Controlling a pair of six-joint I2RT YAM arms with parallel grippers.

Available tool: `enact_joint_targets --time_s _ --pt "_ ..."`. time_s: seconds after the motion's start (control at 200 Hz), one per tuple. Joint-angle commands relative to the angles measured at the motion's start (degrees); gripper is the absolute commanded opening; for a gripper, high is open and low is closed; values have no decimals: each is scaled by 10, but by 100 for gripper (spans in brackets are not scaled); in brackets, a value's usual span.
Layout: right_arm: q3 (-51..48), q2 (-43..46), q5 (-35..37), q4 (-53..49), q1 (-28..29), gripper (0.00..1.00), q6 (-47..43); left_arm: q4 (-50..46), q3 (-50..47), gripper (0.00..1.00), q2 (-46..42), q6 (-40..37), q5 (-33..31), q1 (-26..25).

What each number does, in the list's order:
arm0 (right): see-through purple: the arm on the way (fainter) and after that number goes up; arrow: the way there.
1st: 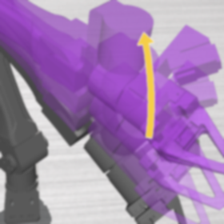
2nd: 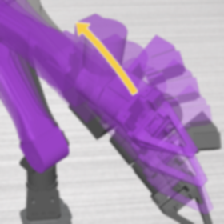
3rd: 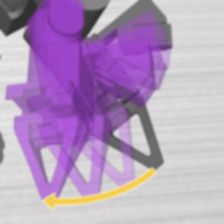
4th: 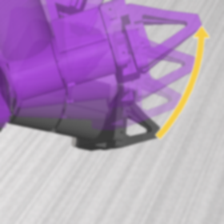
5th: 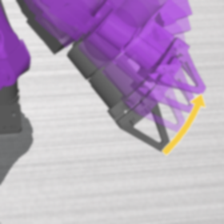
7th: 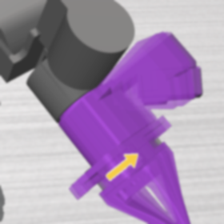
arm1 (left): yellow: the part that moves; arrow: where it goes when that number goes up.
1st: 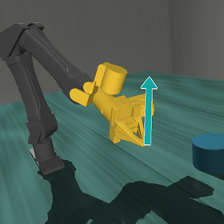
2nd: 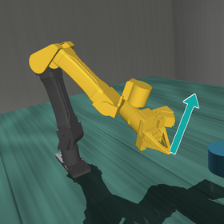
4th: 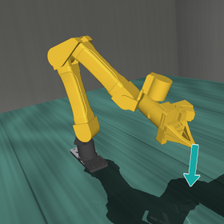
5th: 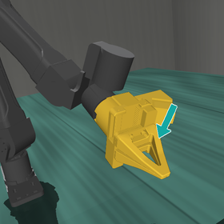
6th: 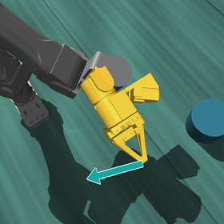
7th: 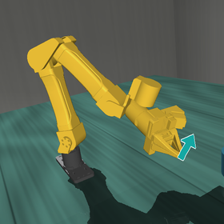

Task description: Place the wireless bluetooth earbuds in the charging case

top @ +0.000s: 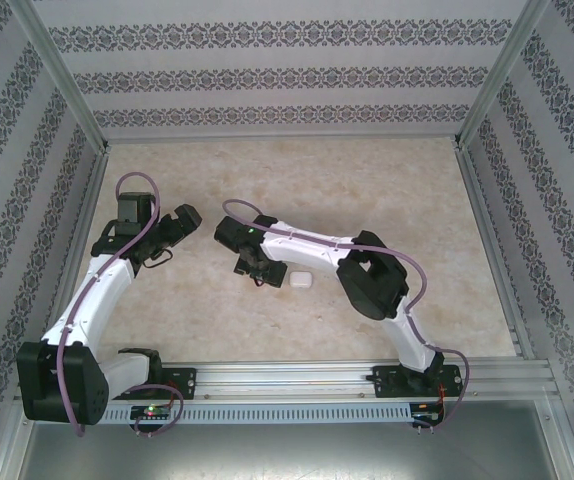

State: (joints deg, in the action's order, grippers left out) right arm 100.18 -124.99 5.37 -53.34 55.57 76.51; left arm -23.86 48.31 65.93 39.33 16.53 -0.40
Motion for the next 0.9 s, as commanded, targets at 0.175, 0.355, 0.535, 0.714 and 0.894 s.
enact_joint_targets --time_s 0.175,0.355,0.535,0.714,0.894 --pt "29 -31 2 -35 -12 72 -4 -8 20 99 -11 7 17 -4" --pt "26 -38 -1 -32 -18 72 -6 -1 17 99 -9 10 24 -4" --pt "27 -43 -4 -26 -21 71 -8 -1 15 99 -7 14 24 -3" --pt "33 -52 -11 -22 -19 70 -9 -20 20 99 -3 38 17 -4" --pt "37 -57 -12 -20 -15 69 -7 -55 33 99 14 53 6 -4"
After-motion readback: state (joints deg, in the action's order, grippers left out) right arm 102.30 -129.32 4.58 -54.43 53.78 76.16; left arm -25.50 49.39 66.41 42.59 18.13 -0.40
